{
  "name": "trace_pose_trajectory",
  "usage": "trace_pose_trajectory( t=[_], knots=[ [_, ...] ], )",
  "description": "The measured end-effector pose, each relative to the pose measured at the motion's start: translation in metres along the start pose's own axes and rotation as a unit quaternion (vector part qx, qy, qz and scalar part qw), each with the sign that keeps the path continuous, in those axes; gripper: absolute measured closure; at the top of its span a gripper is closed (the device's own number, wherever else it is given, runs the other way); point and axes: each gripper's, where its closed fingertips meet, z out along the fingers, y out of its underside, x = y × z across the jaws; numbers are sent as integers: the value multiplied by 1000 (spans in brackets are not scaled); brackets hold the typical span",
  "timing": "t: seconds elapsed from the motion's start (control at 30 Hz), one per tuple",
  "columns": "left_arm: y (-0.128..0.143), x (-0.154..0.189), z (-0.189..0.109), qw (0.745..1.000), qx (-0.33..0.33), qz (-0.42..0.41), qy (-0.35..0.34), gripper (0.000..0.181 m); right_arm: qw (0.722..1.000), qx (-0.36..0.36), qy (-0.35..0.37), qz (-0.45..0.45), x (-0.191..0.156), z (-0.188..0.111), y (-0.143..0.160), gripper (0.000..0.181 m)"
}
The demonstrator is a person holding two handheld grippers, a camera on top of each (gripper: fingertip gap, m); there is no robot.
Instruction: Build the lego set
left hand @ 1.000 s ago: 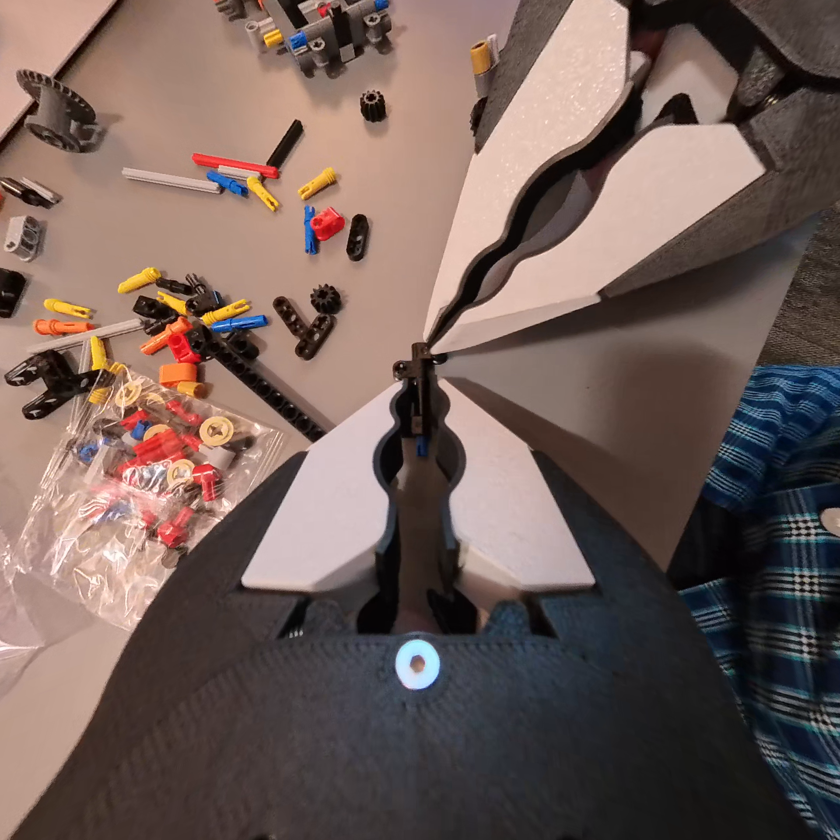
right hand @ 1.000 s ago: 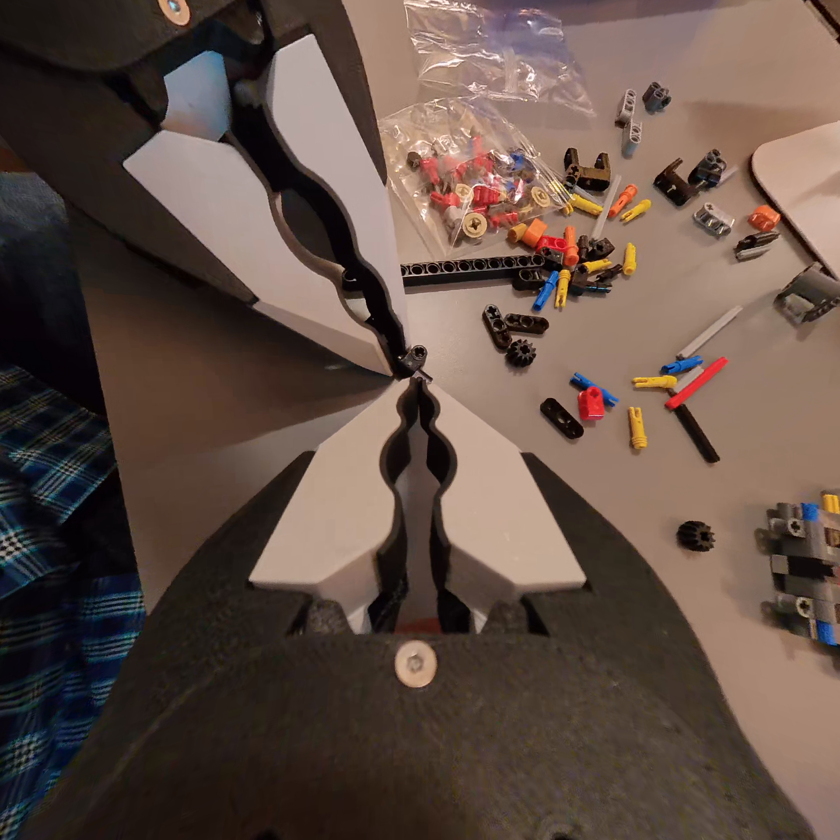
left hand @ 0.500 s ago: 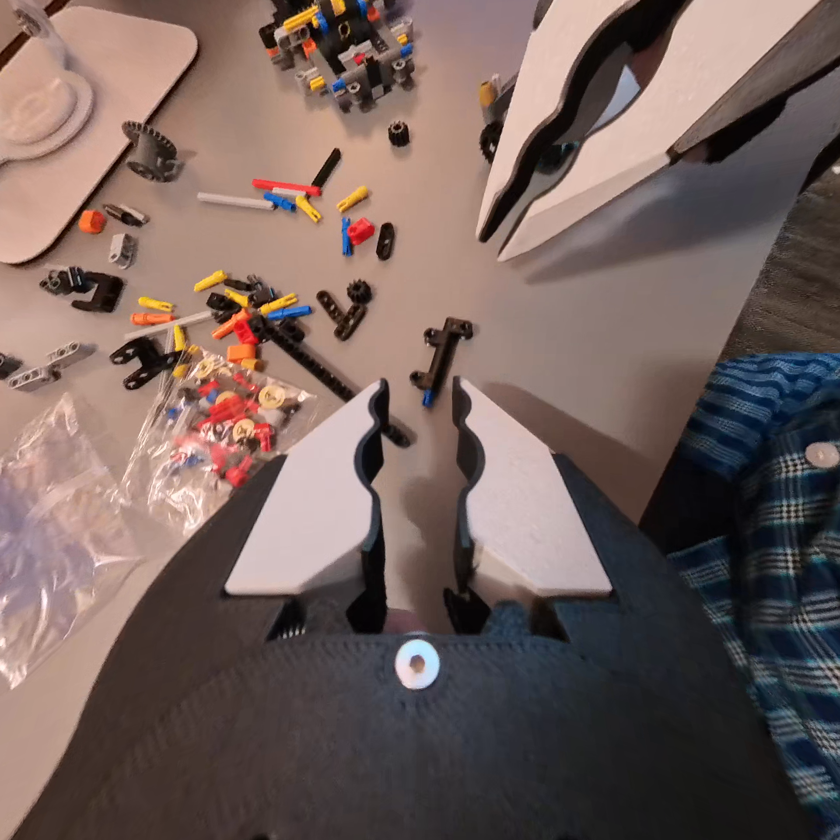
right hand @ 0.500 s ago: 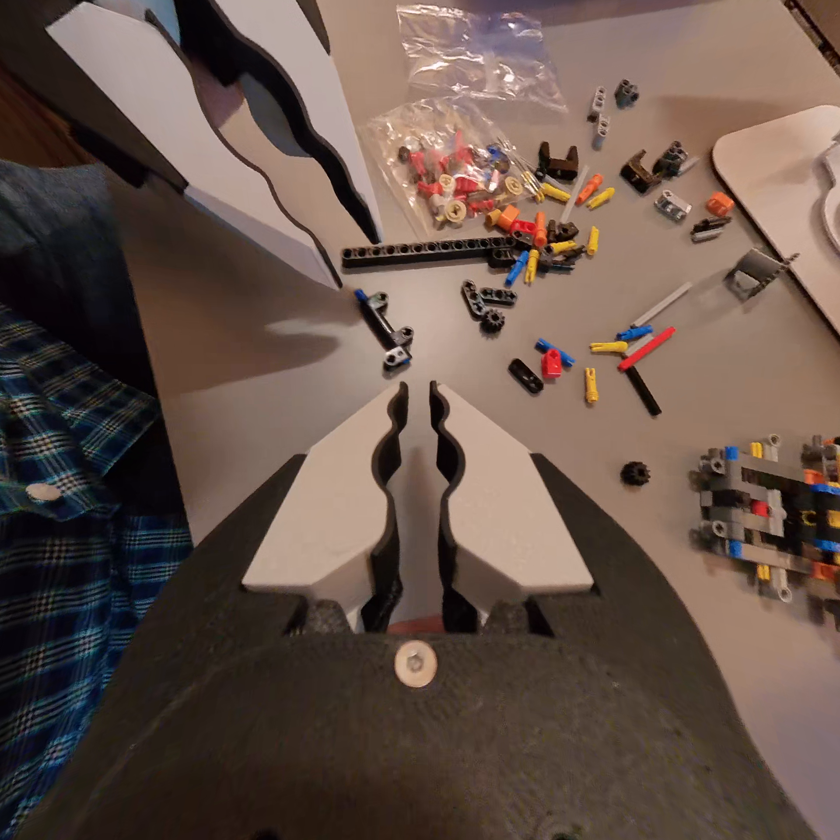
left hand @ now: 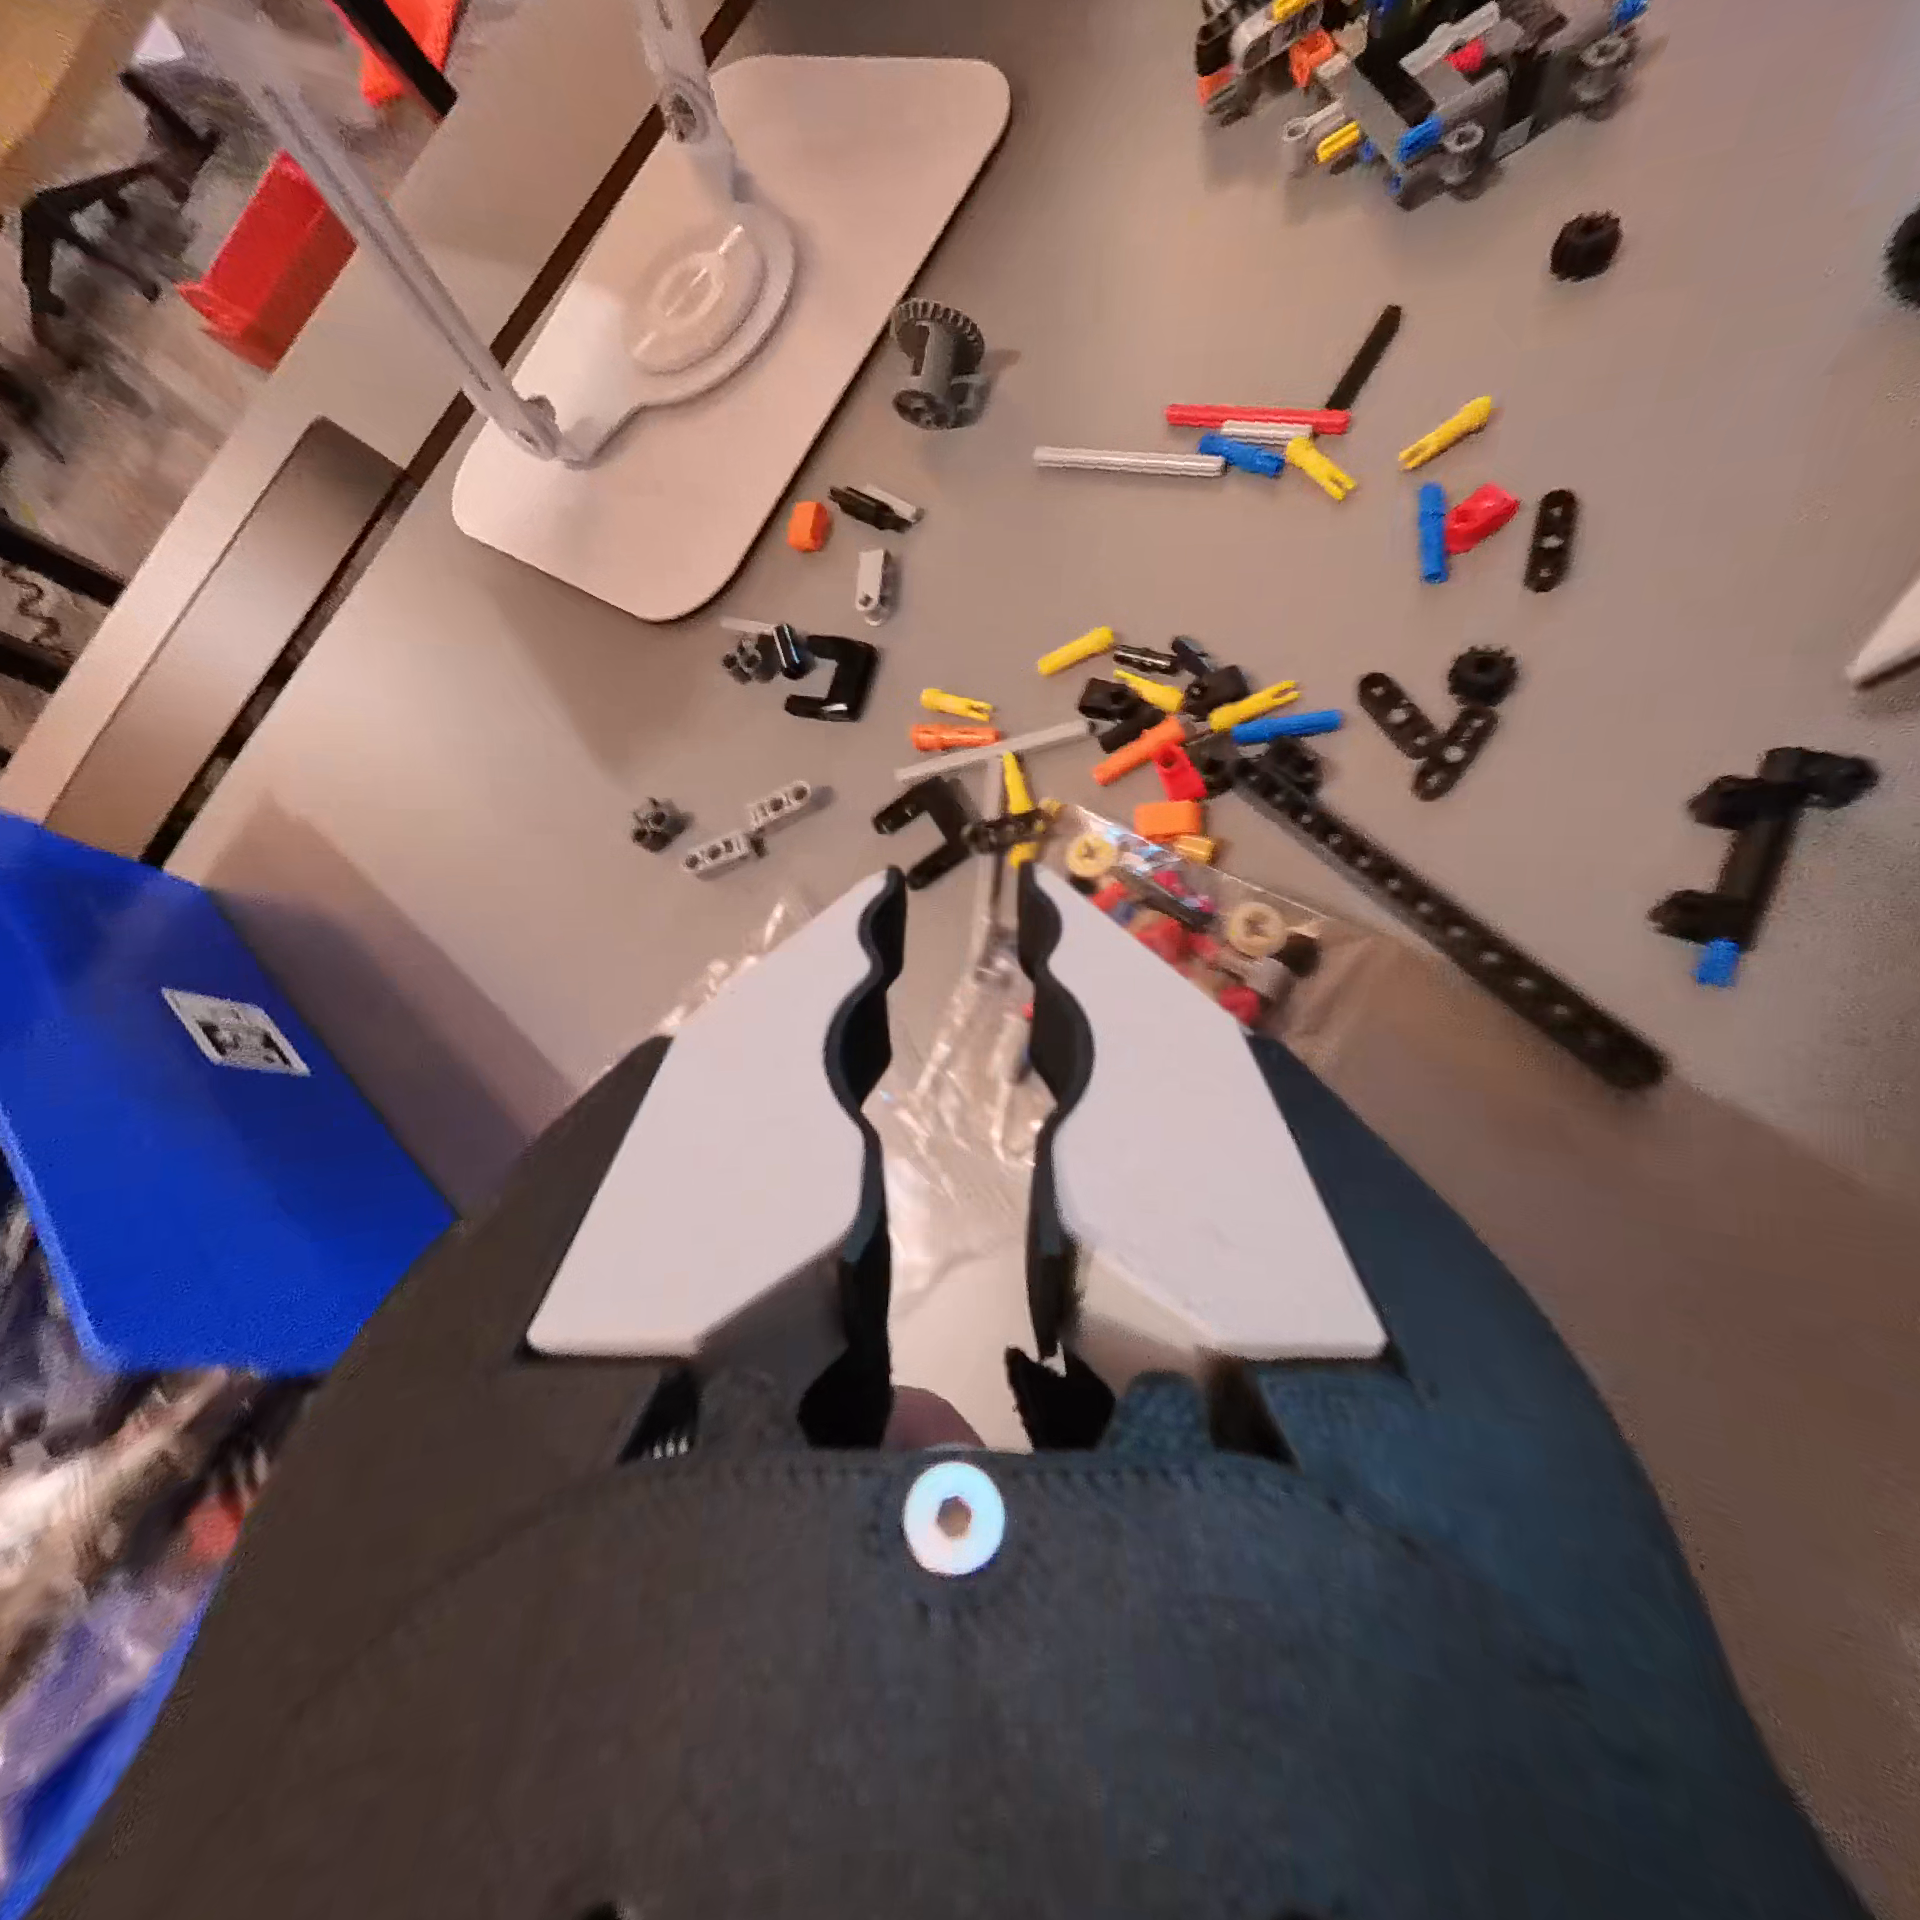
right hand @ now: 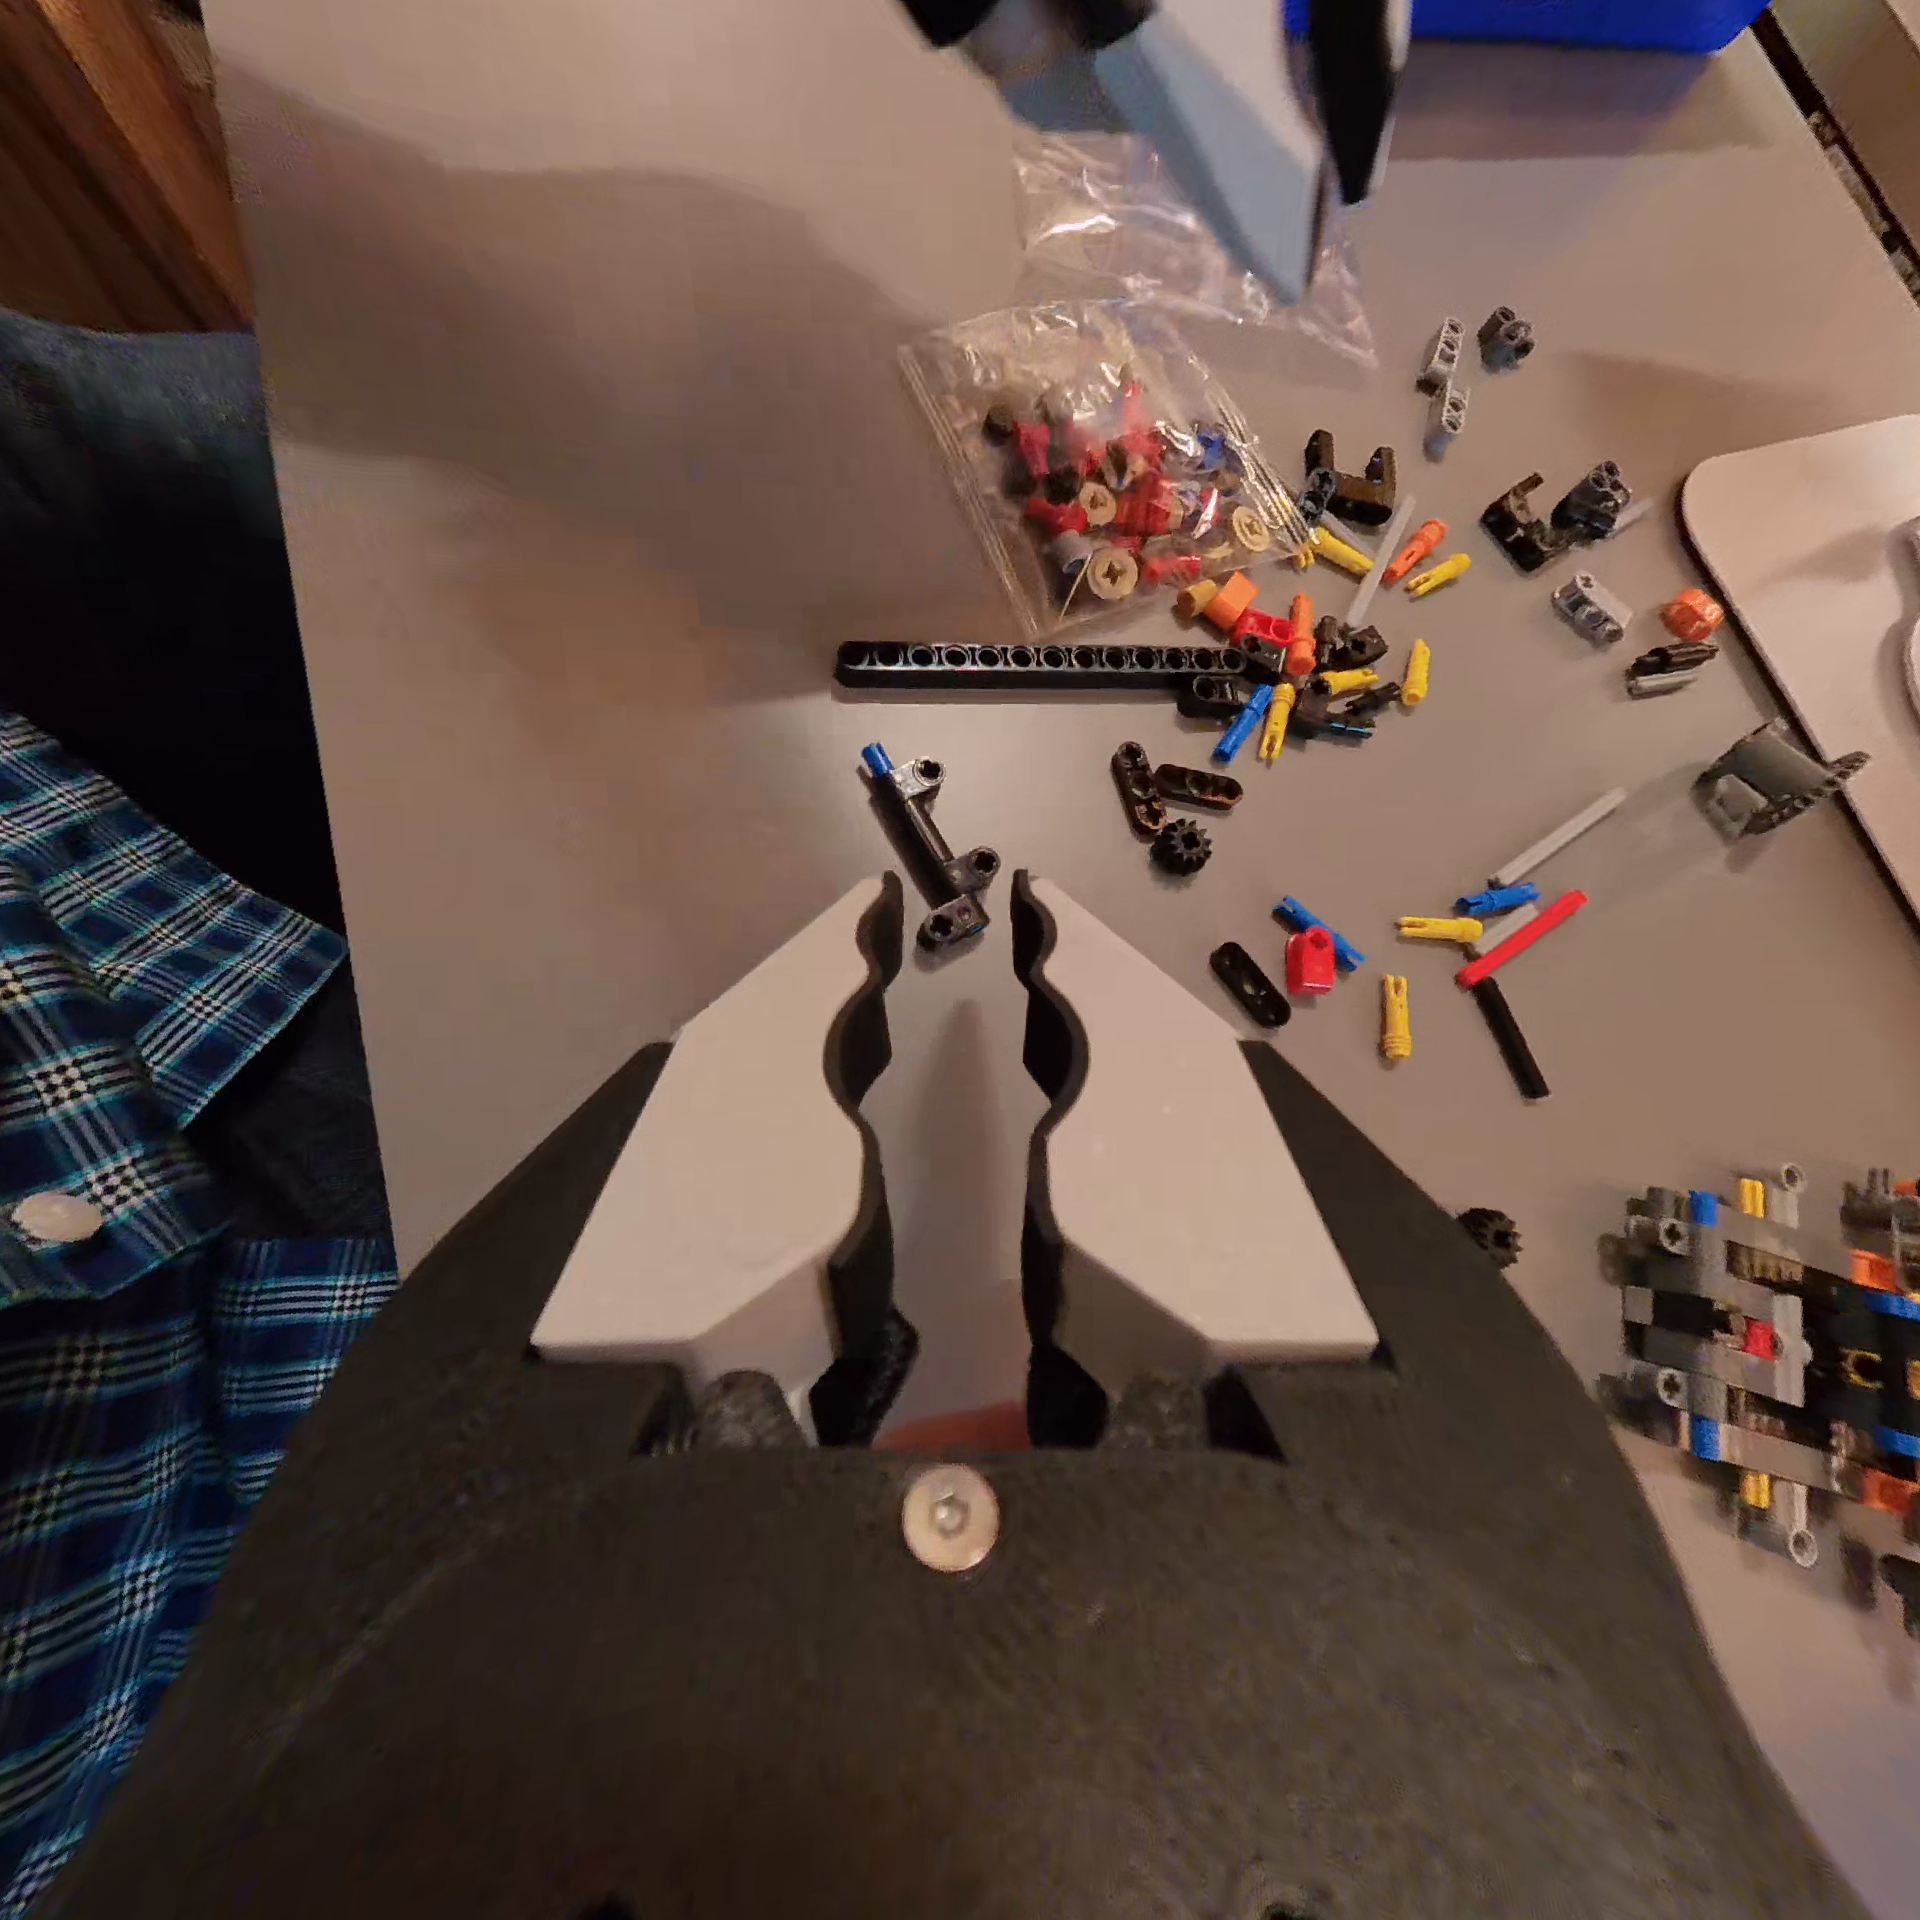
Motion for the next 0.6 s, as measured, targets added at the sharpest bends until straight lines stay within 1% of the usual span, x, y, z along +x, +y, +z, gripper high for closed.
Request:
trace_pose_trajectory(
  t=[0.03,0.13,0.2,0.27,0.33,0.47,0.6],
  knots=[
    [-1,-3,6,1000,0,18,10,165,1000,-3,-1,2,-1,1,3,161],
    [2,1,22,994,-2,93,55,167,1000,-5,-9,7,-5,5,8,160],
    [8,-2,31,989,-18,131,60,167,1000,1,-15,10,-6,6,8,160],
    [8,-6,36,985,-21,160,64,167,1000,9,-22,17,-8,6,7,160],
    [1,-11,37,984,-9,164,71,166,999,12,-28,26,-10,8,8,159],
    [-7,-36,45,986,-7,160,53,165,999,13,-32,34,-12,11,13,157],
    [-16,-53,62,987,-10,159,35,166,998,22,-38,50,-11,10,12,157]
  ],
)
